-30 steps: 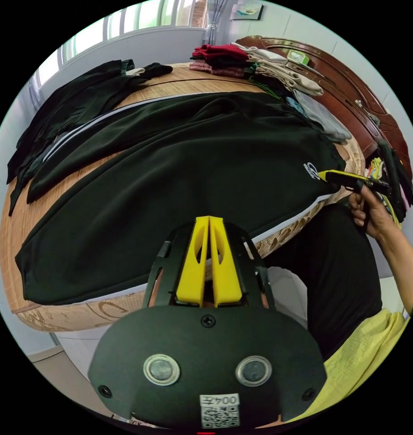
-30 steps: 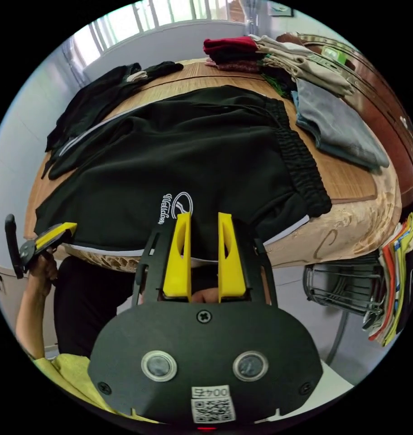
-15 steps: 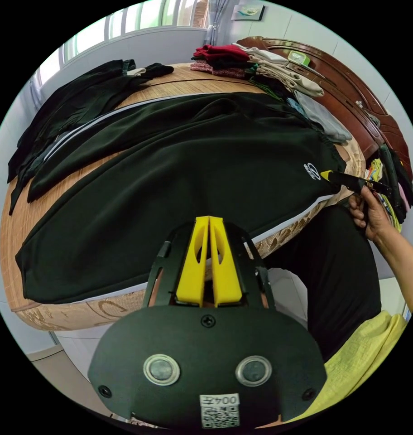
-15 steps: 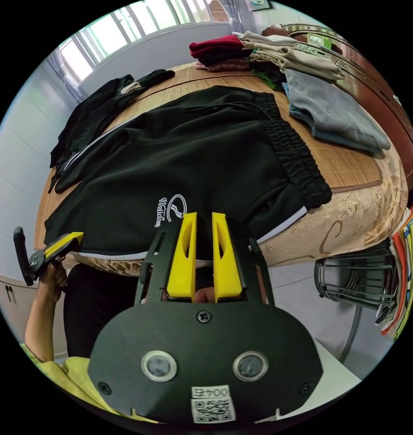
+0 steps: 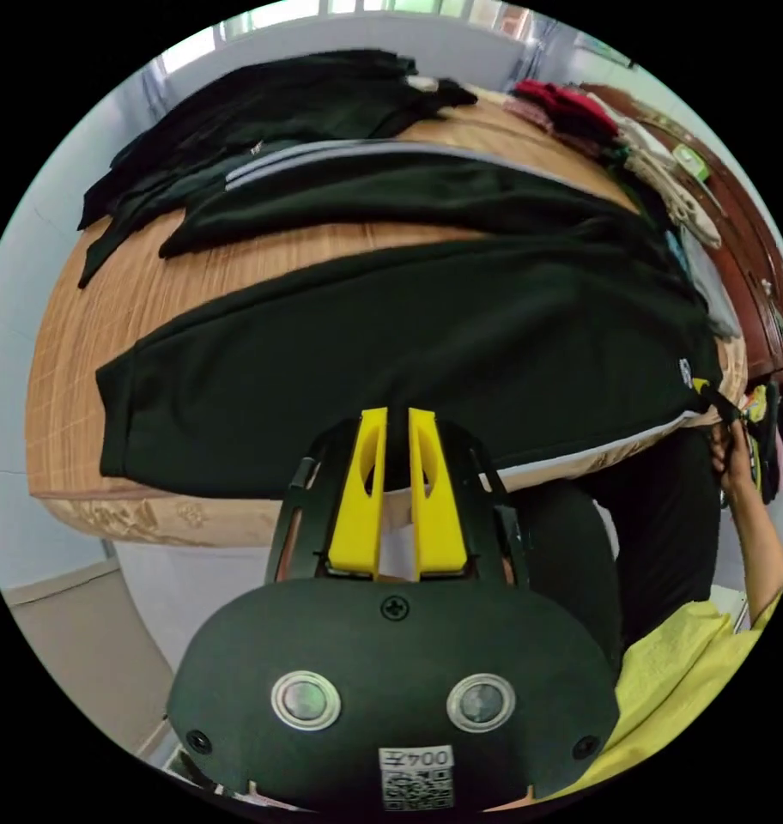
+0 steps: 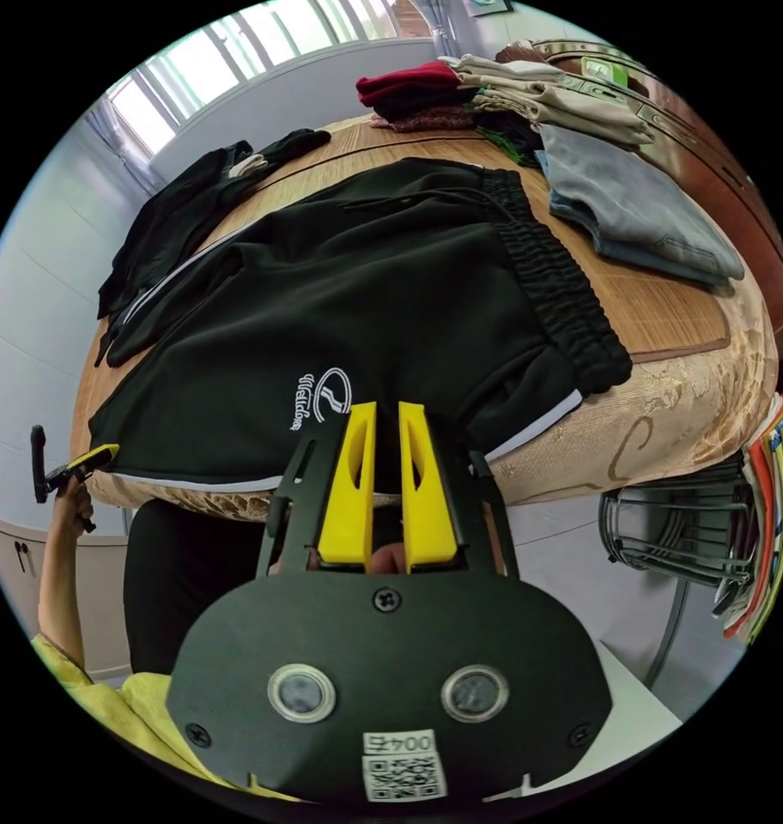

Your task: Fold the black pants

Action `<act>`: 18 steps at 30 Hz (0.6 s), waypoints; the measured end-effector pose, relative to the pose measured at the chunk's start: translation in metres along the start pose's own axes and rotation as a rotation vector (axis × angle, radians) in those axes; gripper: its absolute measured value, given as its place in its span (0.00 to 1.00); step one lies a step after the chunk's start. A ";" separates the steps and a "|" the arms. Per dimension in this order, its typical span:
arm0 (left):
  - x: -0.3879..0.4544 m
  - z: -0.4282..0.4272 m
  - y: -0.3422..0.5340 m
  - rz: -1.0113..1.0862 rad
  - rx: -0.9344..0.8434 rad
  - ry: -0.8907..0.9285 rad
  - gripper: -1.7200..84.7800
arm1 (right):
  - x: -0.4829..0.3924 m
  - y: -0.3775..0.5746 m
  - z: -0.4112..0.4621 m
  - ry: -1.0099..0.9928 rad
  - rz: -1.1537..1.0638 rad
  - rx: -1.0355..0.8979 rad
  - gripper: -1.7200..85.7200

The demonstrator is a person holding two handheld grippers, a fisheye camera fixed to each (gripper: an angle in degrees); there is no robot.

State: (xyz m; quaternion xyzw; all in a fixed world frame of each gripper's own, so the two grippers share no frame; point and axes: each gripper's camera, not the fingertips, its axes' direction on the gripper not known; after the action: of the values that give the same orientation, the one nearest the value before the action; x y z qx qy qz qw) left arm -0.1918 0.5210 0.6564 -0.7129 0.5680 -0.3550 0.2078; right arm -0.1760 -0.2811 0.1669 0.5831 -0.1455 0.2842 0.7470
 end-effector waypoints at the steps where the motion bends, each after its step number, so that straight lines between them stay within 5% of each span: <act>1: -0.005 0.000 -0.004 -0.024 -0.011 0.043 0.06 | -0.001 -0.003 0.001 0.007 -0.003 -0.002 0.07; 10: 0.016 -0.002 -0.039 0.090 -0.076 -0.096 0.06 | -0.015 -0.090 0.023 0.085 -0.172 -0.419 0.08; 18: -0.012 -0.003 -0.061 0.011 -0.082 0.059 0.05 | -0.040 -0.136 0.055 0.182 -0.422 -0.667 0.08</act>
State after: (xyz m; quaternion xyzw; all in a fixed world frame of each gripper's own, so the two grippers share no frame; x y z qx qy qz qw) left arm -0.1546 0.5492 0.6983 -0.7068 0.5918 -0.3513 0.1637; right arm -0.1209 -0.3654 0.0528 0.2981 -0.0403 0.1124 0.9470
